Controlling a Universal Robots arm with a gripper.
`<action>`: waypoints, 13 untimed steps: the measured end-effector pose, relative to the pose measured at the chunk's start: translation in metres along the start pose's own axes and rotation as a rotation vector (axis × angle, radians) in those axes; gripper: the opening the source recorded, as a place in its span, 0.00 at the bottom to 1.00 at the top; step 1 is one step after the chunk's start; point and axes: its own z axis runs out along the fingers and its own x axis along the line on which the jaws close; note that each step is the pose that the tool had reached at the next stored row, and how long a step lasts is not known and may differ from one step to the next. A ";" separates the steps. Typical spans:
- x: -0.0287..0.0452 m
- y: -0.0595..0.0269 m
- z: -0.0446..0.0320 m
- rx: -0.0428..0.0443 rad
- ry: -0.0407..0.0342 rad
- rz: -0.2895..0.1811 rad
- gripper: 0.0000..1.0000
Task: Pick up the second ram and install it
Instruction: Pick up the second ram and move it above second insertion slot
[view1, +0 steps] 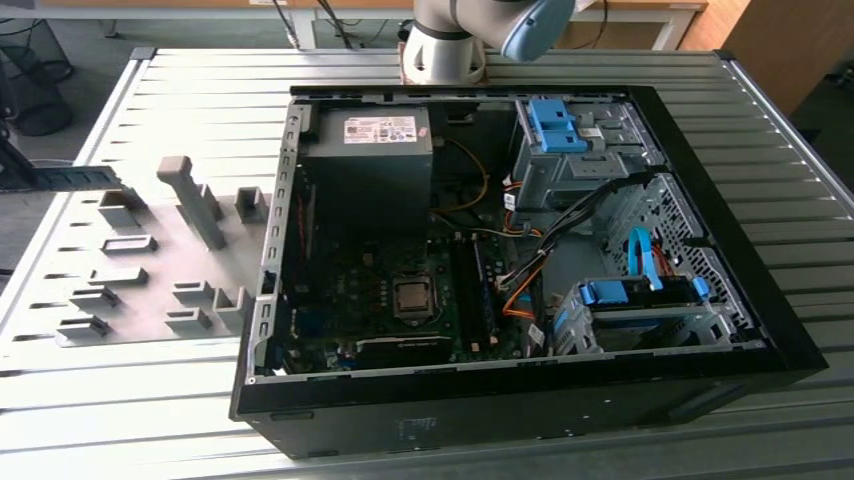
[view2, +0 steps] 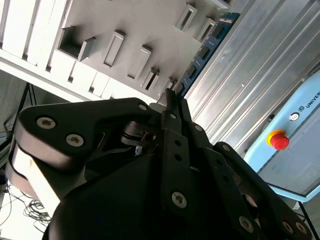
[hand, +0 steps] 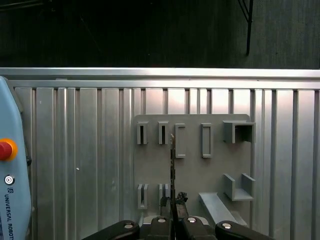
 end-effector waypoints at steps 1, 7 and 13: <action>-0.0001 0.0000 -0.0012 0.0001 -0.0001 0.000 0.14; -0.0005 -0.0003 -0.0086 0.0000 0.0000 0.000 0.14; -0.0010 -0.0005 -0.0160 0.0000 0.0000 0.001 0.14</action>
